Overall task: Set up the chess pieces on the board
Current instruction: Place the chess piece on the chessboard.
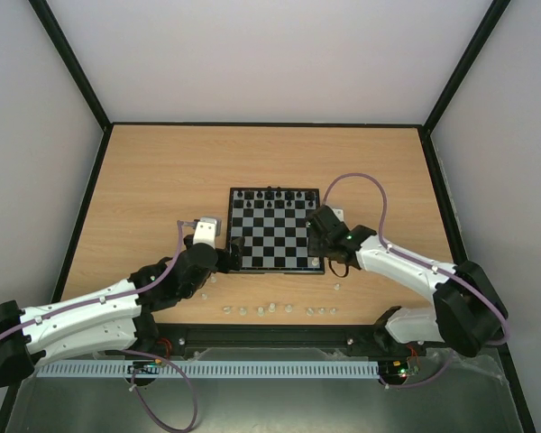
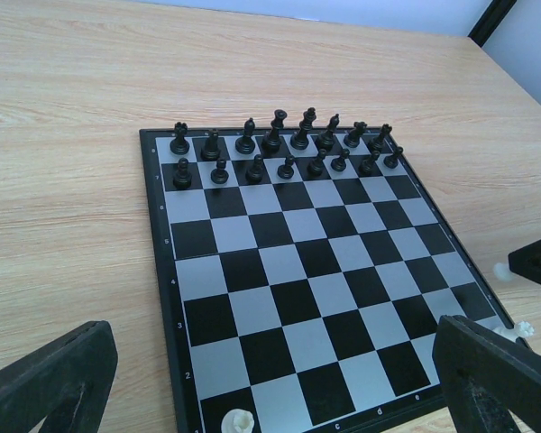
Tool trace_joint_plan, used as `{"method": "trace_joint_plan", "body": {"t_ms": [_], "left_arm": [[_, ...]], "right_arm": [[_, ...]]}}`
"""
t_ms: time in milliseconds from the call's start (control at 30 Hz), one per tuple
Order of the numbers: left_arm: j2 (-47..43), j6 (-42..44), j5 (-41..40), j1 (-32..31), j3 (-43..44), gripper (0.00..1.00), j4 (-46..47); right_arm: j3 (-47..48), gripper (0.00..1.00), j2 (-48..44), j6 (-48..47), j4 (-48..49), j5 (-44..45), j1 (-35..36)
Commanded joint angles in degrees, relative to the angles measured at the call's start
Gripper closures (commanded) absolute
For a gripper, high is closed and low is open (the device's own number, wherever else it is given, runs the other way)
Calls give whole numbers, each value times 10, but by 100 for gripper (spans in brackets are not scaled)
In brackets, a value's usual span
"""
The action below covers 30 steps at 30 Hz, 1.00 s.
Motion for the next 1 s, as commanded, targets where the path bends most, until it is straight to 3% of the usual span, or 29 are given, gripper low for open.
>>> {"method": "trace_joint_plan", "body": {"t_ms": [0,400,967], "left_arm": [[-7,3,-2,0,-7,1,7],[-9,2,-4,1,-7,1,6],[-9,2,-4,0,-7,1,6]], "right_arm": [[17,95,28,-21,7,-37,-3],[24,95,76,-36,20,-72,-3],[17,94,63,-39,-3,-65,-3]]}}
